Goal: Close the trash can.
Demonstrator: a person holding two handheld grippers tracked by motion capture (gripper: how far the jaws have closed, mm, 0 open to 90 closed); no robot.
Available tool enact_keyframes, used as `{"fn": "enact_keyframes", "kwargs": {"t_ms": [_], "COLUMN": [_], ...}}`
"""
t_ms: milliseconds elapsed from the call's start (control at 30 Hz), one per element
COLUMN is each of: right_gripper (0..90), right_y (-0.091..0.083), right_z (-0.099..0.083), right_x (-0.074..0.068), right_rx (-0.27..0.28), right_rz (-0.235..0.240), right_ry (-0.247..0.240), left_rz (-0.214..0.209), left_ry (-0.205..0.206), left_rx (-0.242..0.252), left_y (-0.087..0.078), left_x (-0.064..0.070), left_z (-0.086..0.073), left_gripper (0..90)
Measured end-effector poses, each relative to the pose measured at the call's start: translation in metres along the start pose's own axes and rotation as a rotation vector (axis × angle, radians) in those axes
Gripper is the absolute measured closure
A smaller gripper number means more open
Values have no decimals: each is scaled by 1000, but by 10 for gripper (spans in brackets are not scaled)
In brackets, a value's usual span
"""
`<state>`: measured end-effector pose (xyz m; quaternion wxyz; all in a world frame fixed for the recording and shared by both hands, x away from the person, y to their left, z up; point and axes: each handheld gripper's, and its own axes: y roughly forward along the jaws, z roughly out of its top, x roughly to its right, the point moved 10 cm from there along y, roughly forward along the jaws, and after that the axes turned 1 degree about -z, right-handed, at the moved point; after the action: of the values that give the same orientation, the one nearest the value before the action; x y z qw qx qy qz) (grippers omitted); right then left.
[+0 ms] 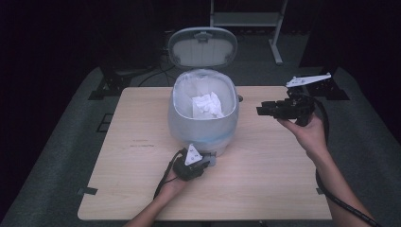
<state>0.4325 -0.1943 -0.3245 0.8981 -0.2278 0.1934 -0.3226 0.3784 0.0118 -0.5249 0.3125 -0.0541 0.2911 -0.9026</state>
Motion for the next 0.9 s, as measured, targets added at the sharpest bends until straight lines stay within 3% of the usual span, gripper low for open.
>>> {"fn": "enact_keyframes", "kwargs": {"t_ms": [100,233,400,900], "right_gripper": [597,597,597,579], "right_y": [0,-3,-3,-4], "right_z": [-13,-29,-39,-75], "right_x": [6,14,16,28], "right_rx": [2,7,-4,-25], "right_rz": [-10,-19,-39,-50], "right_ry": [10,42,39,83], "left_rz": [-2,-19,-37,22], "left_ry": [31,15,-12,-27], "left_rx": [9,11,8,6], "left_y": [-6,-9,-14,-47], "left_x": [5,7,6,-18], "left_z": [6,8,6,-4], "left_gripper": [651,631,625,569]}}
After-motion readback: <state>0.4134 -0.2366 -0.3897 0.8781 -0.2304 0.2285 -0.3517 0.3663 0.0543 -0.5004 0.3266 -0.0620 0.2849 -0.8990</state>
